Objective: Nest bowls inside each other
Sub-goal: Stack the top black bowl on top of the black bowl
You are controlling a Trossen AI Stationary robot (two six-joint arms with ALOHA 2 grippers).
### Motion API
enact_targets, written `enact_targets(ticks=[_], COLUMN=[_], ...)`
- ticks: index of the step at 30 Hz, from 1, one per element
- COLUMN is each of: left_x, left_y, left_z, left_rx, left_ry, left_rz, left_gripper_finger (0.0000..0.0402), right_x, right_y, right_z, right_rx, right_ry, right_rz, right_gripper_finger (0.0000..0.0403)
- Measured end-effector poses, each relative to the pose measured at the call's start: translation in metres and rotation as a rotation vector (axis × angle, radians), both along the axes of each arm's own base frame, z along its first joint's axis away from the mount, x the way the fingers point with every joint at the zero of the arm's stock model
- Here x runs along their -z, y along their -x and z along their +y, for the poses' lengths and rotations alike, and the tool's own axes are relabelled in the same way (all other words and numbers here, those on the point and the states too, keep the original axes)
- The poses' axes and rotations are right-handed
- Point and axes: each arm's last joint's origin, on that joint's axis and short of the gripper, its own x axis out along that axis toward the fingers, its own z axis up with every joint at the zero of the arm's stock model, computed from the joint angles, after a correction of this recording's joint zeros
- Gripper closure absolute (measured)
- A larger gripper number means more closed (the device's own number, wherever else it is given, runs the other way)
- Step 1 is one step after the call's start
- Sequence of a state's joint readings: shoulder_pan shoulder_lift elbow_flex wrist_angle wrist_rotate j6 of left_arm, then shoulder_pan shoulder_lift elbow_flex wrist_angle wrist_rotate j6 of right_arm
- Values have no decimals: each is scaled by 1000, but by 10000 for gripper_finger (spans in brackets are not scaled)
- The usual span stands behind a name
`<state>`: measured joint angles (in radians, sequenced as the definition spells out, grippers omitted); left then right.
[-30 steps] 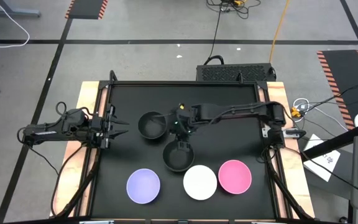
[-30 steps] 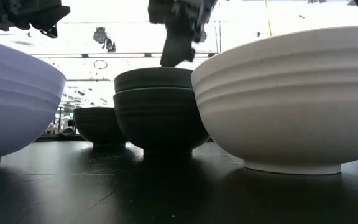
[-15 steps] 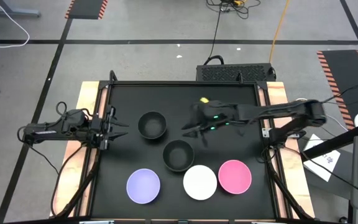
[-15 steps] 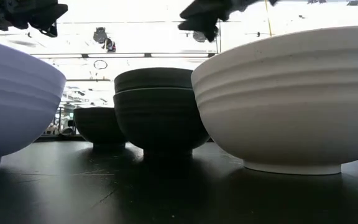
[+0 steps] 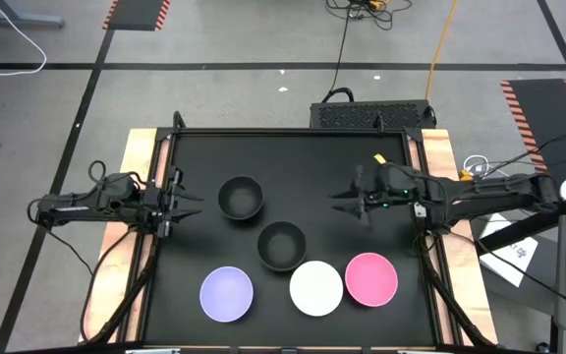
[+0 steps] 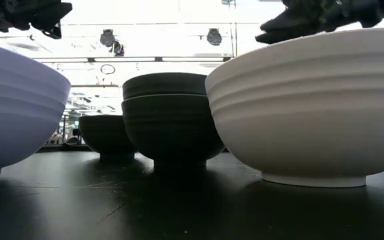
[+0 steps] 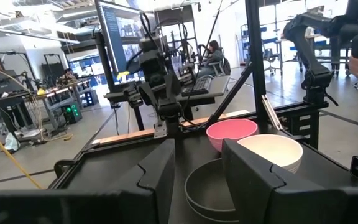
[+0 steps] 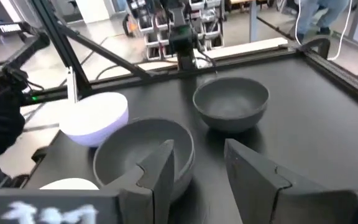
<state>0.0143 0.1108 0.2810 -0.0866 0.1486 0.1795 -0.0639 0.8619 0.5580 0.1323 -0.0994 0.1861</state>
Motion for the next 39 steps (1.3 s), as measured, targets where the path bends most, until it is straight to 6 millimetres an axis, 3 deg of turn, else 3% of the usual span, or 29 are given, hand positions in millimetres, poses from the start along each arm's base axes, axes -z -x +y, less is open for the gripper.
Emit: enact_targets(ticks=[16, 26, 34, 39], left_x=[-4, -25, -72, -81], left_y=[0, 1, -16, -41], left_z=[2, 13, 26, 47], left_rx=[-85, -459, -647, -809], left_ry=[-47, -24, 9, 43], left_rz=[-49, -118, 85, 286], left_gripper_finger=[266, 266, 236, 190], right_x=[47, 59, 59, 60], right_y=[51, 62, 62, 63], right_z=[12, 11, 11, 11], right_rx=[-13, 4, -1, -3], right_ry=[-13, -9, 22, 32], right_rz=[-128, -179, -180, -164], right_gripper_finger=[268, 268, 268, 268])
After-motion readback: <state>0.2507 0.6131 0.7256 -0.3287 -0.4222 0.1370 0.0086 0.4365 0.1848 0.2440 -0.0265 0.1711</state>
